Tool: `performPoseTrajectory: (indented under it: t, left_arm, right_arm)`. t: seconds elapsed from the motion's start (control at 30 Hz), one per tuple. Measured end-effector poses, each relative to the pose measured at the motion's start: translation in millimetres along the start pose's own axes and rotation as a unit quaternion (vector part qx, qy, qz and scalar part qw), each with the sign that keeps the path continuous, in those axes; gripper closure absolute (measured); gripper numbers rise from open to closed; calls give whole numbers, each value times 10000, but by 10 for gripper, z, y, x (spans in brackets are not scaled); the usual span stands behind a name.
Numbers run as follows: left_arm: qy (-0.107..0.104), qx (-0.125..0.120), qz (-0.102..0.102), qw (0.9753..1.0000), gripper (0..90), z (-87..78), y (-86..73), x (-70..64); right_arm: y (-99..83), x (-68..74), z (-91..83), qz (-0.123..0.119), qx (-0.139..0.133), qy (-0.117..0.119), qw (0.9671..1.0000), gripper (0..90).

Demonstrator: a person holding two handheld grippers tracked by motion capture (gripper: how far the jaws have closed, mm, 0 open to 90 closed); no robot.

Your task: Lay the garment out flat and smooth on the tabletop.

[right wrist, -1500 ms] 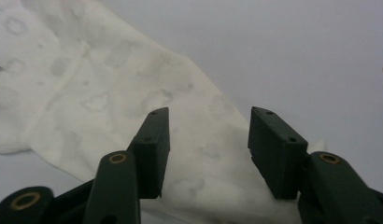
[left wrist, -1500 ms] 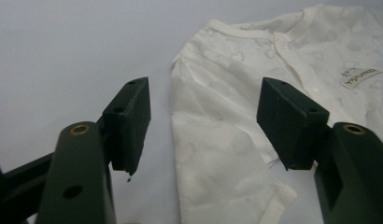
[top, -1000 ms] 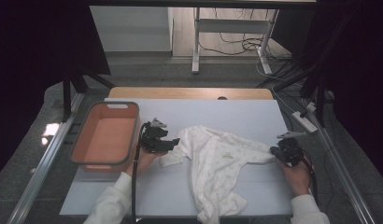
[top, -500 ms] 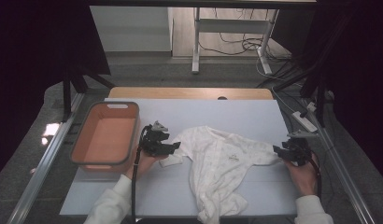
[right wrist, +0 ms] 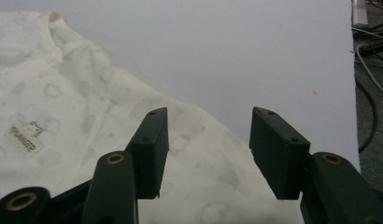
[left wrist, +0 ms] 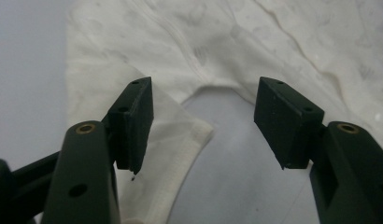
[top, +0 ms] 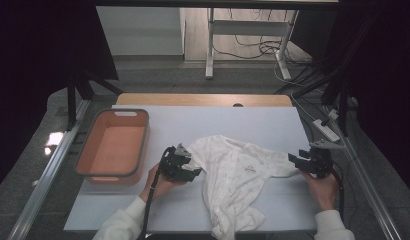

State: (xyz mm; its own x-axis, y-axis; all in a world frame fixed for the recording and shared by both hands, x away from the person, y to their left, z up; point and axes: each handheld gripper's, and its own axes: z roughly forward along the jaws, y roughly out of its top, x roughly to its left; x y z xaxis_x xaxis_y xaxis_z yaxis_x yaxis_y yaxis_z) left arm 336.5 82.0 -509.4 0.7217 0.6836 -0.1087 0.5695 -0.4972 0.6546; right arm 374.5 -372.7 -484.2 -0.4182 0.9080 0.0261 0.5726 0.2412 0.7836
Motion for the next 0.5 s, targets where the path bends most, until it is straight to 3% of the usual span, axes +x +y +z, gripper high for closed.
performPoseTrajectory:
  t: [0.2,0.5]
  left_arm:
    - [-22,456,129,9989,404,162,-62,1]
    - [107,400,166,9990,526,163,-82,11]
  right_arm:
    - [3,23,-4,20,-48,80,10000,447]
    - [6,23,-5,116,-83,164,9998,444]
